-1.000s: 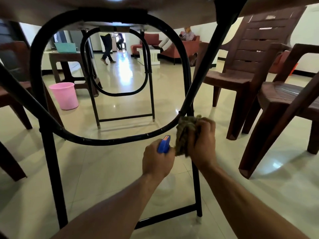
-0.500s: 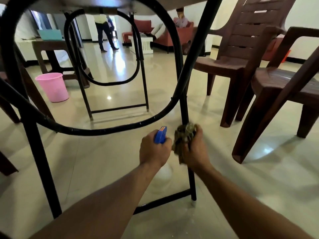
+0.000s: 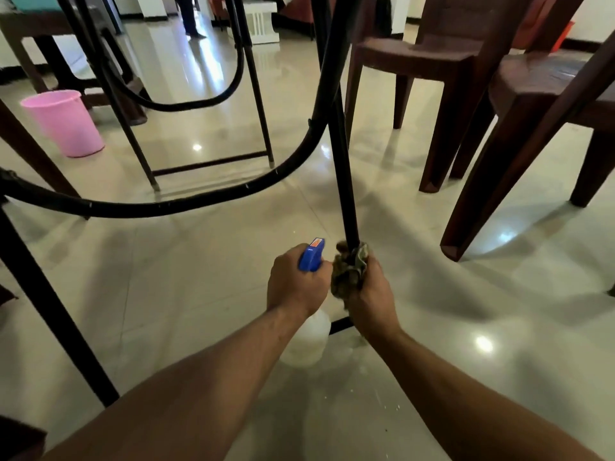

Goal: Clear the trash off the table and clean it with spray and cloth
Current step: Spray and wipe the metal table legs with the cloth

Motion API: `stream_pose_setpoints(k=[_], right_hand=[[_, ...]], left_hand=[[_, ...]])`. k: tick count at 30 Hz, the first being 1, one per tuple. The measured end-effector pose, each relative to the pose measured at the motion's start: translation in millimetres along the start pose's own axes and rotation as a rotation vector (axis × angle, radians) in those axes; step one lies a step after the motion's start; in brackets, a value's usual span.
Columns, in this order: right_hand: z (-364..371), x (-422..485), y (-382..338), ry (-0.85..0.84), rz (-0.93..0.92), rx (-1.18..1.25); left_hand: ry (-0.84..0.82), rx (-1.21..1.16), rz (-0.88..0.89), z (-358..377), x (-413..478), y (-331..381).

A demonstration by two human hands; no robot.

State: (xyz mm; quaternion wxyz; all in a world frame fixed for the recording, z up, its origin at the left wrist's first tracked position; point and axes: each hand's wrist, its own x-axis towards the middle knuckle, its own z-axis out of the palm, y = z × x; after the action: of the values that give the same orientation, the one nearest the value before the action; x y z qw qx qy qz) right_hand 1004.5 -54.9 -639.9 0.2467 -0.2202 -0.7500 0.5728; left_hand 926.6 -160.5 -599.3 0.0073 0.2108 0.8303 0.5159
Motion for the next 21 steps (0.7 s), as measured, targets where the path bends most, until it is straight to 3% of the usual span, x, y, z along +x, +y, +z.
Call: stream_pose_setpoints(k=[3,5,7,9,14,16,19,21], right_hand=[[-2,-11,16,0.022,-0.006,-0.107],[-14,-23,56,-0.08,0.154,-0.219],[-31,-38,85,-0.285,0.335,-0.524],[-39,-44,96,-0.328,0.406,-0.682],[-9,-36,76,-0.058,0.156,-0.302],[-2,-34,92,-0.059,0.238,-0.392],[-10,-34,117,-0.101,0.516,-0.489],[-3,-38,108,-0.013,0.452,-0.422]], left_hand=[[-0.025,-0.005,-0.009,2,-8,-3],[-0.022,-0.019,-0.024,0,-10,-5],[-0.011,-0.026,-0.034,-2,-10,-7],[-0.01,-0.016,-0.019,-3,-8,-4],[-0.015,-0.016,0.011,-4,-6,-1],[-0.004,0.009,0.007,-4,-4,-4],[-0.002,0.002,0.0,-8,-3,-1],[-0.007,0.012,0.021,-13,-1,-1]])
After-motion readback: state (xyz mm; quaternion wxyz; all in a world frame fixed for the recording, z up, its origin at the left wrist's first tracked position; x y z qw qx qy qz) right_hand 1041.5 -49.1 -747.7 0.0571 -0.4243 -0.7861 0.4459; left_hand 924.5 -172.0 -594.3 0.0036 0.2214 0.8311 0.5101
